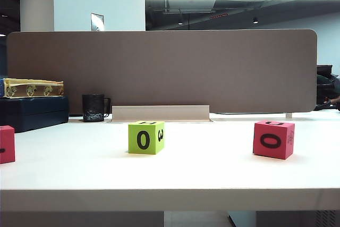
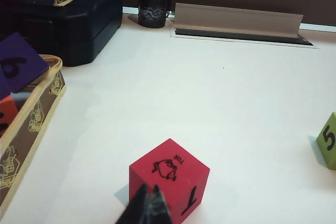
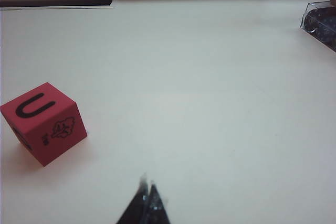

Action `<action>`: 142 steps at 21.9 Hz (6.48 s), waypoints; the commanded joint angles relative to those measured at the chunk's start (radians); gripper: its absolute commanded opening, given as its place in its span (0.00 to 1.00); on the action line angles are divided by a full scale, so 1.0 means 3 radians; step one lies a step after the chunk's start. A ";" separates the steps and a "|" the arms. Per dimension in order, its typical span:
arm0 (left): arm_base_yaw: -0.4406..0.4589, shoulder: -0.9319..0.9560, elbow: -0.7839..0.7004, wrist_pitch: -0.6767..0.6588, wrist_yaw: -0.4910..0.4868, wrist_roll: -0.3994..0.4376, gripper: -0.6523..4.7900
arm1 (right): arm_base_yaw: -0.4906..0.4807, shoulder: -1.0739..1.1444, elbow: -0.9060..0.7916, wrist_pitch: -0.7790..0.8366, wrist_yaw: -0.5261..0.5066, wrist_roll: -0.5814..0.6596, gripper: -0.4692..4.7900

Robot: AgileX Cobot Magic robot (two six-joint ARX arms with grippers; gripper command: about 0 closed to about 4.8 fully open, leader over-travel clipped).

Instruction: Select the appropriate blocks from the scattered letter blocks on the table and arrange them in a row to spell out "THU".

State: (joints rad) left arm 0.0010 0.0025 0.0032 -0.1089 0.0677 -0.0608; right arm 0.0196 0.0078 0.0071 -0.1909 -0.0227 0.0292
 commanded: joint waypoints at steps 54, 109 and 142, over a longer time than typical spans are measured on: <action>0.0003 0.0900 0.1246 -0.0708 0.0526 -0.0913 0.11 | 0.0650 0.1747 0.2051 -0.0243 -0.0921 0.0768 0.08; -0.0128 0.4527 0.2923 -0.1817 0.0196 0.0839 0.87 | 0.2327 0.4265 0.4598 -0.1769 -0.0479 -0.0187 0.08; -0.0809 0.4954 0.2927 -0.1246 0.0589 0.0392 0.86 | 0.2326 0.4269 0.4597 -0.1859 -0.0440 -0.0188 0.08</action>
State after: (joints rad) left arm -0.2325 1.4895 0.8757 -0.5041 0.2363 0.0772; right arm 0.7174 1.2907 1.3815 -0.7506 -0.1566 -0.0219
